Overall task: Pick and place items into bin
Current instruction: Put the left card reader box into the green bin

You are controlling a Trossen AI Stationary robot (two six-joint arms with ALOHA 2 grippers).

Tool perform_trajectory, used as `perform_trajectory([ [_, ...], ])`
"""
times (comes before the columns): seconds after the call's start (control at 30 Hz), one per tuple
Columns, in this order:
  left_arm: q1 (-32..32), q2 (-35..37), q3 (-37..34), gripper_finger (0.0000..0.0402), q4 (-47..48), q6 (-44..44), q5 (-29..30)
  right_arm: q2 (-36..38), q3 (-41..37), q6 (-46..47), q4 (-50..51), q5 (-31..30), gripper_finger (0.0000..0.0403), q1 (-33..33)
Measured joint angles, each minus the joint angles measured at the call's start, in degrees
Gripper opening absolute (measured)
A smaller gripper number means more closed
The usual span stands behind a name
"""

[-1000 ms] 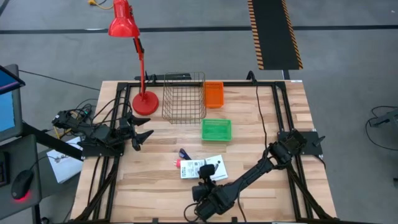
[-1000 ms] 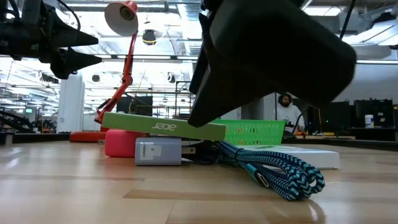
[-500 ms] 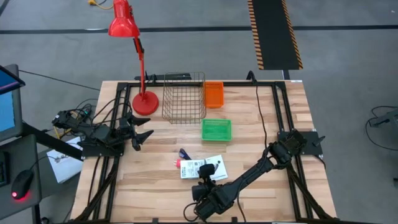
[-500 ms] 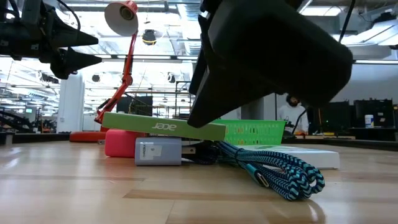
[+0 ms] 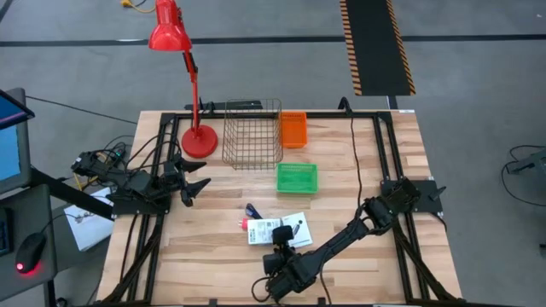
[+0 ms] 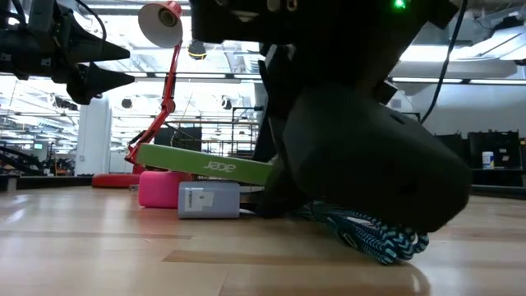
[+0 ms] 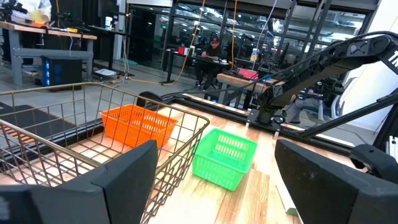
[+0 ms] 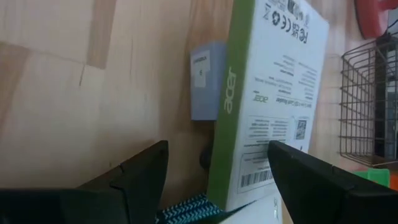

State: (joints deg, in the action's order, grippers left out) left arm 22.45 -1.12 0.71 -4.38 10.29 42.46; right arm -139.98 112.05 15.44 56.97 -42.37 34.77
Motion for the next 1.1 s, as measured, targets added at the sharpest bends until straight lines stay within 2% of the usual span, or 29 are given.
perform_trajectory([
  [0.3, 0.0, 0.0, 0.0, 0.0314, 0.0, 0.0, 0.0, -0.4, 0.1, 0.0, 0.1, -1.8, 0.0270, -0.4],
  [0.43, 0.0, 0.0, 0.0, 0.0314, 0.0, 0.0, 0.0, -0.4, 0.1, 0.1, 1.0, -4.5, 0.0270, -0.5],
  [1.1, 0.0, 0.0, 0.0, 0.0314, 0.0, 0.0, 0.0, -0.4, 0.1, 1.1, 1.2, -5.5, 0.0262, -2.3],
])
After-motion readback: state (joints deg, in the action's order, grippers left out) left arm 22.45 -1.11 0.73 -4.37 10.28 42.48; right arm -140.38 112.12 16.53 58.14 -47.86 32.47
